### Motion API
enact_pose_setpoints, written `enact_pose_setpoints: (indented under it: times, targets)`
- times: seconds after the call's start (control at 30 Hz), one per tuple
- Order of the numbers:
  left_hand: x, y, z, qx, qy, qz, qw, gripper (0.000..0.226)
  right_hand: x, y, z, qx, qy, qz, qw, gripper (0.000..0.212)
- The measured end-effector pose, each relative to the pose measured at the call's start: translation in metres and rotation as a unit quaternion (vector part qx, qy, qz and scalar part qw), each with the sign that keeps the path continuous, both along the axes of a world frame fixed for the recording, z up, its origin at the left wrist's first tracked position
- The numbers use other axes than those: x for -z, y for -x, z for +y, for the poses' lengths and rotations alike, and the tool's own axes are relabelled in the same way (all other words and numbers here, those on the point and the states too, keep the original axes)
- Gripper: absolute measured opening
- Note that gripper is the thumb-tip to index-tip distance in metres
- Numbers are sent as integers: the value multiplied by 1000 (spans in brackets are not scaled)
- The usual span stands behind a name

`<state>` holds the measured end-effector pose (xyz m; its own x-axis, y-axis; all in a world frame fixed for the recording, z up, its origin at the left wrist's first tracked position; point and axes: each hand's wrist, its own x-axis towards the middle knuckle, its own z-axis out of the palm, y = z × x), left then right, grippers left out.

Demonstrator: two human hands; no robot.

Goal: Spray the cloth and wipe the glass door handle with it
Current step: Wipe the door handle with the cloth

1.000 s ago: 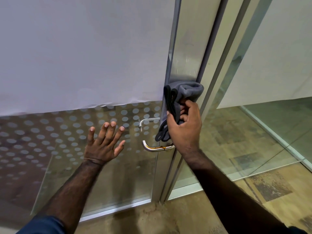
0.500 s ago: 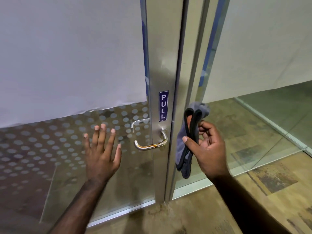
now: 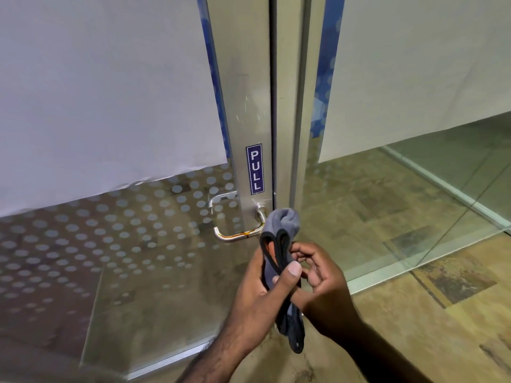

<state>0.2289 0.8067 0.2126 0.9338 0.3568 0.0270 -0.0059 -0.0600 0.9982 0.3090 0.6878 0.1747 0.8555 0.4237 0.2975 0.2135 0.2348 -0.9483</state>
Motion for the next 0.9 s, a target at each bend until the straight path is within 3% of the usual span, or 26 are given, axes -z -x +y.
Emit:
enact_pose_setpoints:
  times: [0.1,0.2,0.43,0.67,0.73,0.8,0.9]
  targets:
    - [0,2,-6,-13,30,28,999,55,2,3,-10,-5,51,-29,998,69]
    - [2,5,-3,15,63,37,997,45,-1,6,-17,-25,43,-12,999,65]
    - [12,8,2,49,271,16,961,52,-1,8,-28,12,82,-4,997,53]
    - [20,18,7,4,378,5,926,45,6,0,-38,61,143,0,988,19]
    - [25,23,12,-7,385,-5,923,39,10,-8,-44,73,149,1,986,9]
    - [31,30,16,-24,345,4,938,34,9,-13,-49,80,156,4,985,14]
    - [40,41,18,-40,286,24,957,45,4,-19,-54,56,167,-3,984,21]
